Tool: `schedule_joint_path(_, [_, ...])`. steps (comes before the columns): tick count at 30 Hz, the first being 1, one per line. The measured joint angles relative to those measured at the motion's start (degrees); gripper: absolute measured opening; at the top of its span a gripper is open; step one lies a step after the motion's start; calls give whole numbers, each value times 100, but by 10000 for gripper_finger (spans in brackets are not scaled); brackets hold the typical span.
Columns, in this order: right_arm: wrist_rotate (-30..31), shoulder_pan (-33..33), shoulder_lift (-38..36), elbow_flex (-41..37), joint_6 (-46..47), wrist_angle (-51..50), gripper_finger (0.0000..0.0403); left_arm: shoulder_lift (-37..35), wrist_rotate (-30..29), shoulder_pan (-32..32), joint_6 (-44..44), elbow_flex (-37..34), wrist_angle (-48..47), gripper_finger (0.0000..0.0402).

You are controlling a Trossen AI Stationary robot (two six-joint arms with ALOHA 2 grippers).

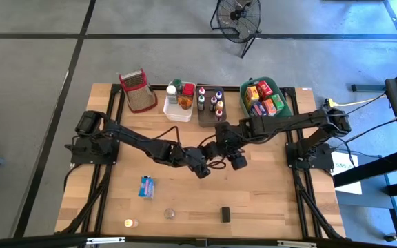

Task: Pick & Place Kitchen Items
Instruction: Put the top brown seasoning bottle into the white bin

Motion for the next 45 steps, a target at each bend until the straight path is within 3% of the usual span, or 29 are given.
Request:
schedule_joint_path(5, [94,46,0,-9,105,-17,190,0,-204,31,7,-7,-25,2])
schedule_joint_path(12, [215,52,0,-9,55,21,189,0,-445,-44,-172,-11,-3,7])
schedule_joint_path(19, [397,50,-10,-9,179,21,189,-27,-1384,-339,-709,-11,-14,8])
schedule_joint_path(24, [428,199,-20,215,272,-164,189,-249,-2051,-471,-1608,-11,-499,25])
schedule_joint_path(29, [566,535,-22,579,238,-312,189,-788,-2069,-493,-3323,-11,-1807,57])
schedule_joint_path(32, [544,734,-24,797,123,-316,189,-1192,-1593,-480,-4551,-11,-2468,81])
schedule_joint_path(35, [542,922,-24,952,-64,-277,192,-1540,-438,-376,-5553,-24,-2739,107])
schedule_joint_path(40, [709,1192,-26,1103,-370,-19,194,-1786,1974,-36,-6560,-339,-2100,146])
schedule_joint_path(42, [832,1298,-26,1106,-571,130,194,-1775,2504,92,-6871,-505,-1753,159])
schedule_joint_path(45, [1181,1457,-26,1106,-710,193,195,-1774,2805,266,-7234,-794,-1190,177])
